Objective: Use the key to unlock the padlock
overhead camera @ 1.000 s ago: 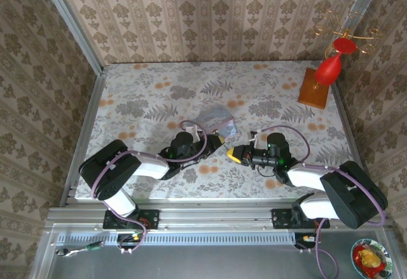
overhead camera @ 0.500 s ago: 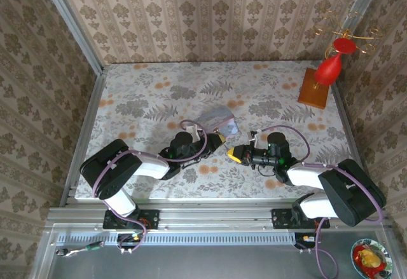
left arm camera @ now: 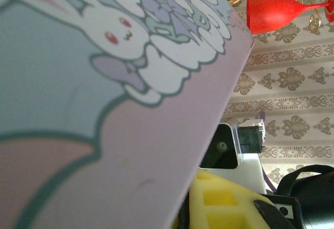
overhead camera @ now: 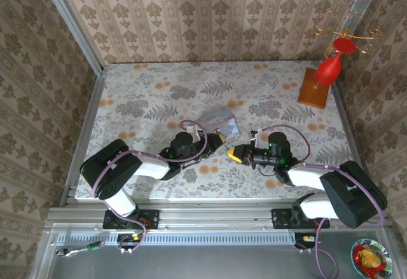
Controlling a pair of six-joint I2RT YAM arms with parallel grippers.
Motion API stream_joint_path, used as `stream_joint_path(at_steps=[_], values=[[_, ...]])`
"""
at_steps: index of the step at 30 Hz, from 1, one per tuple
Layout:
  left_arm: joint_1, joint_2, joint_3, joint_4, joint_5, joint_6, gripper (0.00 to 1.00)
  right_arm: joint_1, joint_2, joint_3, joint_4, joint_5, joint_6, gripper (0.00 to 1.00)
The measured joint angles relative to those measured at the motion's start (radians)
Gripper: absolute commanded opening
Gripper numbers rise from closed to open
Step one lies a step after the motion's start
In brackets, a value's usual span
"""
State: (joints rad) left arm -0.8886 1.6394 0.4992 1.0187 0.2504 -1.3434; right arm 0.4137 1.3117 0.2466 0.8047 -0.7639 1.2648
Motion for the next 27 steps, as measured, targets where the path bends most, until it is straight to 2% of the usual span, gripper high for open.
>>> stream_joint_path(at_steps=[27], values=[[-0.015,0.004,0.003,0.014,-0.004,-0.013,0.04,-0.05,0.043,0.0,0.046,-0.053,0.027,0.0]])
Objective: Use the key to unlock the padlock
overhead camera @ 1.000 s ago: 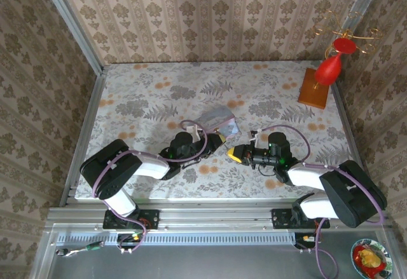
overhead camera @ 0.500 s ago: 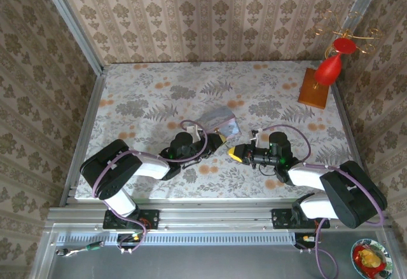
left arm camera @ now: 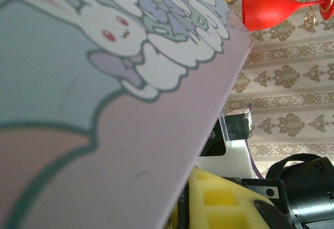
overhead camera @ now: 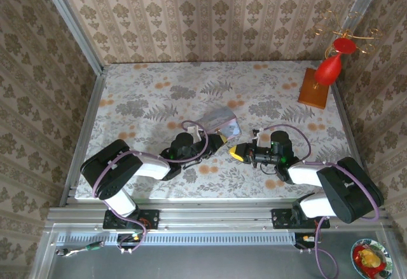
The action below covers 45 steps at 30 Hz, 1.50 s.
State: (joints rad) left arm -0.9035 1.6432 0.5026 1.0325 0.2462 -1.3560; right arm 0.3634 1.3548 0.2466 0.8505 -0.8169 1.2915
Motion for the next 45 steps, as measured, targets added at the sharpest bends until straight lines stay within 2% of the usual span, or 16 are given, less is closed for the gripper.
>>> stream_joint_path(at_steps=[45], values=[[-0.033,0.032,0.046,-0.032,-0.041,0.01,0.04,-0.019,-0.029,0.002,-0.047,-0.029,0.003,0.0]])
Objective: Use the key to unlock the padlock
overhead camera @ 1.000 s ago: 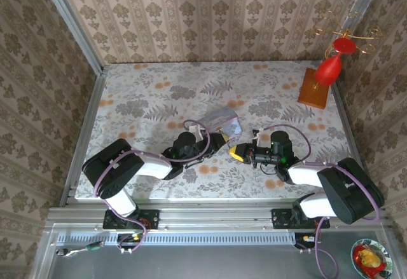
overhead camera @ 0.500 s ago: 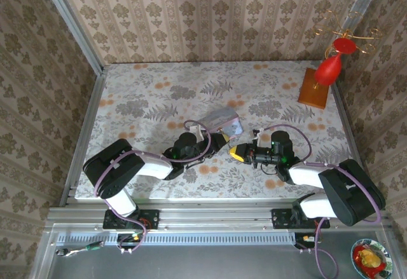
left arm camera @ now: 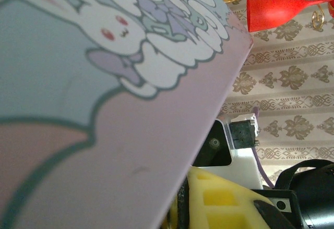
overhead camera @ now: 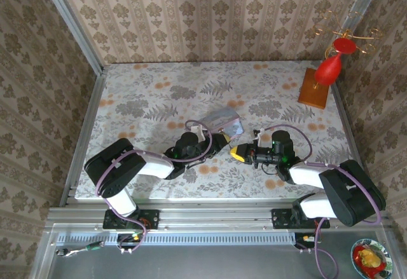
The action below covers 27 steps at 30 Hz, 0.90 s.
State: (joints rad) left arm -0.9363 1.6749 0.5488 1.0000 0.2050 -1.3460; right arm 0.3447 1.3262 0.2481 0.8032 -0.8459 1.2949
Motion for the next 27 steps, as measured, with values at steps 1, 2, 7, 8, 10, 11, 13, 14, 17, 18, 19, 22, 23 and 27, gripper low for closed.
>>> stream_joint_path(at_steps=[1,2,7,8,10,11,13,14,17,18,19,22,23,27], values=[[0.0,0.0,0.001,-0.002,0.0,0.0,0.04,-0.002,0.0,0.0,-0.001,-0.001,0.0,0.0],[-0.001,0.0,0.002,-0.005,0.0,0.003,0.04,-0.005,0.0,0.0,-0.003,-0.002,0.0,0.0],[-0.001,0.004,0.003,-0.005,0.0,0.007,0.04,-0.024,0.0,0.0,-0.007,-0.016,0.0,0.0],[-0.001,0.006,0.003,-0.005,0.0,0.008,0.04,-0.025,0.0,0.0,-0.007,-0.016,0.0,0.0],[-0.003,0.008,0.003,-0.004,-0.001,0.012,0.04,-0.026,0.0,0.0,-0.008,-0.019,0.0,0.0],[-0.004,0.008,0.003,-0.004,-0.002,0.014,0.04,-0.026,0.0,0.0,-0.009,-0.02,0.0,0.0],[-0.005,0.011,0.003,-0.003,-0.003,0.016,0.04,-0.026,0.0,0.0,-0.014,-0.02,0.0,0.0],[-0.005,0.013,0.003,0.0,-0.003,0.018,0.04,-0.026,0.0,0.0,-0.016,-0.02,0.0,0.0],[-0.007,0.016,0.004,0.0,-0.003,0.021,0.04,-0.027,0.0,0.0,-0.021,-0.02,0.0,0.0],[-0.007,0.017,0.006,0.0,-0.003,0.022,0.04,-0.029,0.0,0.0,-0.021,-0.021,0.0,0.0],[-0.007,0.019,0.008,-0.001,-0.003,0.023,0.04,-0.033,0.0,0.0,-0.022,-0.023,0.0,0.0],[-0.008,0.019,0.013,-0.005,-0.003,0.024,0.04,-0.052,0.0,0.0,-0.022,-0.031,0.0,0.0],[-0.009,0.019,0.013,-0.006,-0.004,0.027,0.04,-0.056,0.001,0.001,-0.022,-0.033,0.0,0.0],[-0.012,0.019,0.017,-0.013,-0.015,0.033,0.03,-0.064,0.01,0.009,-0.023,-0.047,0.002,0.0]])
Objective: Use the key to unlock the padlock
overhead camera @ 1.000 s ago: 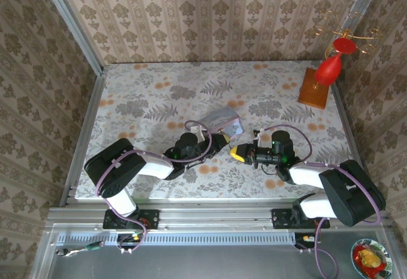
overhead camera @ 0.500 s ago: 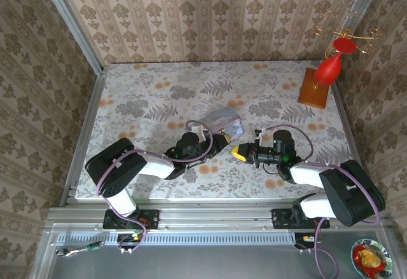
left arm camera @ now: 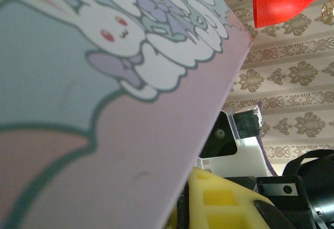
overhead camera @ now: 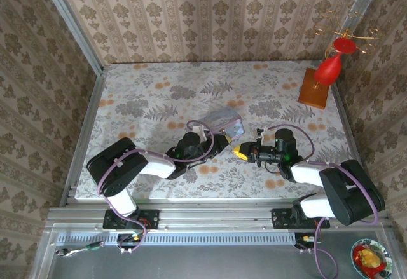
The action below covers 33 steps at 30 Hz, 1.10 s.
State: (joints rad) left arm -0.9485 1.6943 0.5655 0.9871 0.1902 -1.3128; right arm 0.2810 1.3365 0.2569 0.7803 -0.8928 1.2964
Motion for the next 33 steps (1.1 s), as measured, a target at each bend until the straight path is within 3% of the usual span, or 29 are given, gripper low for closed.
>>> stream_joint_path(at_steps=[11,33], values=[[-0.012,0.011,0.039,-0.022,-0.016,0.002,0.03,0.008,0.006,0.01,-0.003,-0.01,0.002,0.0],[-0.023,0.012,0.047,-0.033,-0.043,0.008,0.02,-0.069,0.058,0.024,0.01,-0.089,-0.006,0.0]])
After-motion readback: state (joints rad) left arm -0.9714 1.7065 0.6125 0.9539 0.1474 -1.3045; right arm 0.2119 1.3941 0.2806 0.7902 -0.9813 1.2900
